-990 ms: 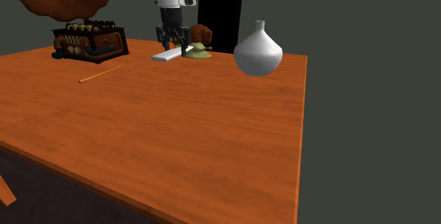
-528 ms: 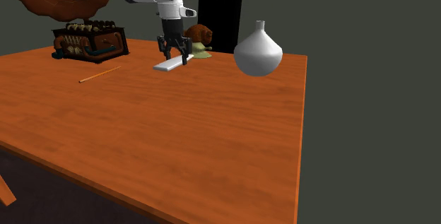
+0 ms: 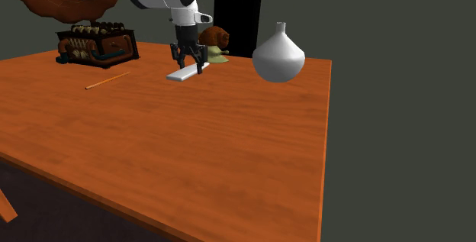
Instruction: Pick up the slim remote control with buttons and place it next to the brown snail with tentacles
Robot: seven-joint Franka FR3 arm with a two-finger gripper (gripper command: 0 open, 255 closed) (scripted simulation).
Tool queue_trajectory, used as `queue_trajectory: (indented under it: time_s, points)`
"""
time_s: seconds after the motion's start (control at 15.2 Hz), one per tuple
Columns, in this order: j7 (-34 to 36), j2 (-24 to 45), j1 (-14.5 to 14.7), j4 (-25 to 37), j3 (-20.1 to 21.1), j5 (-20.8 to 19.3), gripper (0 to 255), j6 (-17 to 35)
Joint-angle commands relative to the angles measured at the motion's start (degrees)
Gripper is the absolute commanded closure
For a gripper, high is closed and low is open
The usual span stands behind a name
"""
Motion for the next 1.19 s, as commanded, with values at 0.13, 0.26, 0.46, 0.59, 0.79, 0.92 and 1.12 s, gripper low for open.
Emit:
queue_trajectory:
  time_s: [0.13,0.26,0.46,0.59,0.79,0.92,1.12]
  points:
    - [0.00,-0.01,0.00,0.00,0.00,0.00,0,0.01]
    - [0.00,-0.01,0.00,0.00,0.00,0.00,0,0.01]
    - [-0.16,-0.72,-0.04,0.86,0.16,0.26,0,-1.53]
    - [-0.48,-1.95,-0.05,2.88,0.42,0.72,0,-4.72]
    - [-0.59,-2.36,-0.04,3.77,0.52,0.89,0,-6.01]
    - [-0.59,-2.35,-0.04,3.79,0.51,0.88,0,-6.01]
    - [-0.59,-2.35,-0.04,3.79,0.51,0.88,0,-6.01]
